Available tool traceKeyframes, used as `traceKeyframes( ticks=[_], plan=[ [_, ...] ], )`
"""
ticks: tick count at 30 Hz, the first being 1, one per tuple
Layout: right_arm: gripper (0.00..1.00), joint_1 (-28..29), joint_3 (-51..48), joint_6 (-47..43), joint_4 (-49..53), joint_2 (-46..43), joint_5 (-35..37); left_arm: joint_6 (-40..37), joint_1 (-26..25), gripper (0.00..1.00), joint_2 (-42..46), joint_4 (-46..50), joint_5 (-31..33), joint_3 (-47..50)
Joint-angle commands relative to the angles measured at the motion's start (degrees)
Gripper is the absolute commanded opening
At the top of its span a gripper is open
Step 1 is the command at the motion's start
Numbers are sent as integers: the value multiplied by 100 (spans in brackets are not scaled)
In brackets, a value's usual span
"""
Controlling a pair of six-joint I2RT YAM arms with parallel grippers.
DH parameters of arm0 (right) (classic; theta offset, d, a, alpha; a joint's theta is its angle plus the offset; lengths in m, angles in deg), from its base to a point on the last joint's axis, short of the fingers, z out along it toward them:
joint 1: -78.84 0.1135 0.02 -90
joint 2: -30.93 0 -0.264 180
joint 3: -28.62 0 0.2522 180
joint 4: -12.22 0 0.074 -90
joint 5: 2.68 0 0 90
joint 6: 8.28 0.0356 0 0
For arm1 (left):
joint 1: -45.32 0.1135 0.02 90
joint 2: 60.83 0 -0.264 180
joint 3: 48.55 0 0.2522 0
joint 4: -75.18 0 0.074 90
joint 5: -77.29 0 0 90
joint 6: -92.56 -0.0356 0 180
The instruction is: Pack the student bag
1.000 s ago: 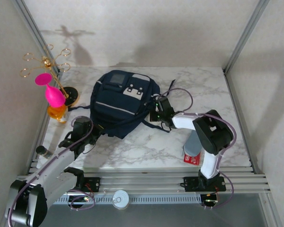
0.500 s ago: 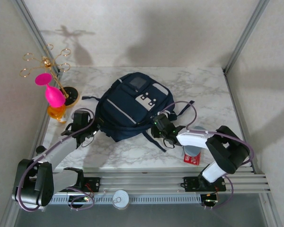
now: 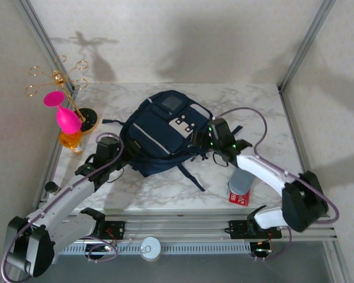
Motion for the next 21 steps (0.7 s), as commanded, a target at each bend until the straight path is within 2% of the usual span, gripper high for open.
traceKeyframes(
  ticks=[1, 6, 11, 13, 17, 21],
  plan=[
    [73, -56, 715, 112, 534, 680, -265, 531, -547, 60, -453, -531, 324, -112],
    [65, -446, 1372, 666, 491, 1577, -414, 750, -1099, 52, -1186, -802, 700, -223],
    [61, -504, 1948, 897, 597, 2280, -240, 748, -1215, 33, -1585, -1073, 666, 195],
    [60, -561, 2049, 958, 409, 2485, -484, 718, -1310, 27, -1587, -1004, 799, 387],
    [55, -563, 2395, 1037, 332, 2897, -621, 633, -1314, 19, -1561, -739, 987, 669],
    [44, -580, 2532, 1164, 151, 3192, -667, 626, -1289, 16, -1683, -764, 1144, 852]
  ],
)
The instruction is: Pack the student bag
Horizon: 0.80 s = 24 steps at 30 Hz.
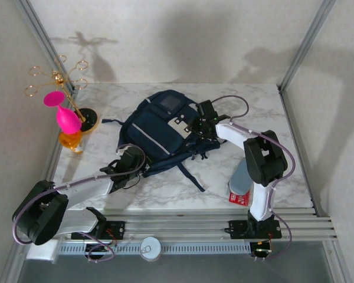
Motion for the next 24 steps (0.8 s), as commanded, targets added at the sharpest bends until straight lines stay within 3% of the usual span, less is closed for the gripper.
traceKeyframes(
  ticks=[1, 4, 8, 14, 17, 24],
  plan=[
    [41, -38, 219, 224, -315, 245, -248, -62, -31, 16, -238, 534, 186, 286],
    [40, -40, 100, 327, -503, 52, -369, -156, -2, 13, -488, 504, 158, 158],
    [54, 83, -241, 575, -433, -407, -371, -254, -10, 11, -639, 579, 191, -51],
    [58, 500, -575, 716, -47, -710, 430, -268, -19, 12, -665, 536, 202, -144],
    [56, 521, -735, 965, -289, -504, 24, -225, -28, 12, -659, 546, 220, -143],
    [49, 414, -108, 926, -226, 254, 10, -254, -27, 13, -638, 565, 281, -136]
  ],
)
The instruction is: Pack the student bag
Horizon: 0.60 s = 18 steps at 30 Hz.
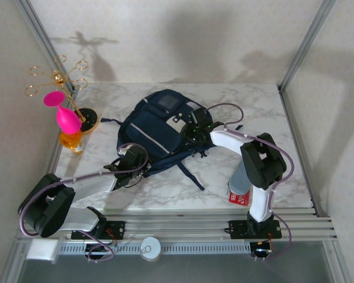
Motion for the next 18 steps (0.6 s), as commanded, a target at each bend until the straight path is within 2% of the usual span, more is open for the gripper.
traceKeyframes(
  ticks=[1, 4, 7, 10, 15, 18],
  plan=[
    [48, -94, 393, 13, 80, 407, 133, -106, -23, 14, -209, 611, 162, 46],
    [46, -205, 610, -69, -49, 500, 124, -171, -24, 14, -255, 639, 183, -11],
    [32, -265, 806, -287, -200, 523, -1, -233, -13, 14, -248, 748, 275, -92],
    [26, -306, 833, -410, -313, 436, 10, -275, -2, 14, -253, 817, 320, -146],
    [18, -486, 654, -429, -759, 267, -367, -314, 16, 14, -229, 868, 373, -205],
    [8, -511, 605, -478, -953, 166, -656, -325, 40, 14, -203, 884, 397, -233]
  ],
)
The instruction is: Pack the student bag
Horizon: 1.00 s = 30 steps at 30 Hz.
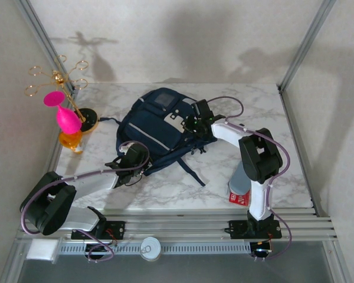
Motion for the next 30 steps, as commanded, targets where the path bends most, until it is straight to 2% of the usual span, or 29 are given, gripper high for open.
traceKeyframes(
  ticks=[1, 3, 10, 14, 18, 21, 24, 27, 30],
  plan=[
    [5, -137, -40, -139, -790, -262, -193, -140, 63, 14, -80, 669, 266, 7],
    [0, -146, -206, -107, -967, -448, -381, -157, 140, 15, -77, 586, 232, -41],
    [0, -207, -1037, 247, -1705, -1316, -1147, -419, 842, 16, -359, 95, -44, -400],
    [0, -205, -1602, 784, -2380, -1687, -1603, -766, 1219, 16, -701, -218, -35, -877],
    [0, -205, -2136, 1336, -3322, -2055, -1624, -1132, 1709, 17, -1134, -442, -132, -1397],
    [0, -203, -2429, 1730, -3843, -2282, -1402, -1398, 1938, 21, -1268, -383, -506, -1693],
    [0, -155, -2712, 1953, -4119, -2512, -931, -1565, 1937, 28, -855, 87, -600, -1752],
    [0, -147, -3024, 2295, -4664, -2607, -794, -1356, 1833, 37, -166, 886, -432, -1676],
    [0, -112, -3179, 2562, -5002, -2698, -684, -910, 1211, 38, 426, 1409, -174, -1640]
  ],
)
